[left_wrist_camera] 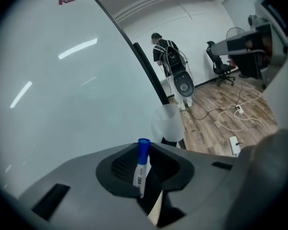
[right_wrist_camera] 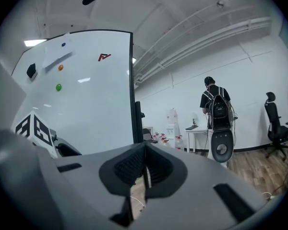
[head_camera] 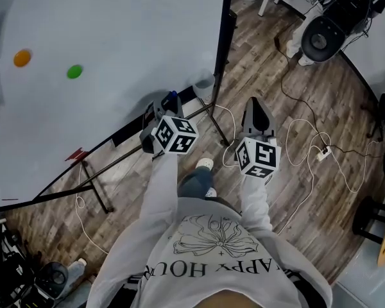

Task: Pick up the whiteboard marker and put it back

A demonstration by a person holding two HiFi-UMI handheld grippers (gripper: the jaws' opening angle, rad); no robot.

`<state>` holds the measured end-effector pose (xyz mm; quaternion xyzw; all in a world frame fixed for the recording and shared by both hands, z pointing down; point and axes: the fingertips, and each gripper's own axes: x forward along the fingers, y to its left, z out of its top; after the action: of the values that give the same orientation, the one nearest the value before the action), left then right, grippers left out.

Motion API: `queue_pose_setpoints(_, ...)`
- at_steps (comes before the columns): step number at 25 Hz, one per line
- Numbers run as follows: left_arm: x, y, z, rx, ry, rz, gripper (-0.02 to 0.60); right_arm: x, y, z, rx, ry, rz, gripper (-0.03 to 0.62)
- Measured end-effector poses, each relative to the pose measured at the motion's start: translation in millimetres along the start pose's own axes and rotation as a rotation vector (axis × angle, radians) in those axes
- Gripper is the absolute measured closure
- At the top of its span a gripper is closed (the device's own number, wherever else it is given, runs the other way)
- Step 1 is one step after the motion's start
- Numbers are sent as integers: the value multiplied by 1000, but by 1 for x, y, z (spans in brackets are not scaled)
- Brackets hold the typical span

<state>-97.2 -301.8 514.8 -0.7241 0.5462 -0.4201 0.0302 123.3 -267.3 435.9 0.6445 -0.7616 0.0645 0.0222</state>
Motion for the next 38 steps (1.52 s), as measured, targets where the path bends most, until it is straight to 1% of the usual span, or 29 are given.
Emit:
queue_pose_setpoints(2, 12, -8, -8, 52, 45, -4, 512, 2, -3, -4, 3, 8, -8, 591)
queue_pose_setpoints(4, 22, -16, -14, 85, 78, -13, 512, 5, -6, -7, 2, 15, -15, 591)
queue_pose_setpoints(6, 30, -21, -19, 99, 94, -21, 512, 7, -9, -10, 2, 21, -19, 591)
queue_pose_setpoints(10, 43, -30, -24, 161, 124, -20, 512, 10, -14, -16, 7, 34, -29, 591)
queue_pose_setpoints(12, 48, -34, -26, 171, 135, -24, 512, 11, -17, -19, 8, 41, -34, 591)
queue_pose_setpoints(17, 59, -44, -33, 142, 146, -56, 511, 12, -20, -23, 14, 50, -41, 591)
queue_pose_setpoints(21, 70, -55, -41, 164, 158, -81, 506, 13, -21, -28, 17, 59, -40, 591)
queue_pose_setpoints(24, 73, -61, -47, 166, 165, -99, 502, 12, -22, -29, 16, 65, -41, 591)
queue_pose_setpoints(30, 75, -70, -51, 111, 166, -139, 499, 11, -24, -29, 15, 68, -40, 591)
queue_pose_setpoints(33, 74, -73, -51, 90, 158, -141, 499, 10, -23, -29, 14, 68, -36, 591)
queue_pose_setpoints(38, 76, -76, -53, 31, 152, -146, 464, 8, -24, -28, 10, 63, -30, 591)
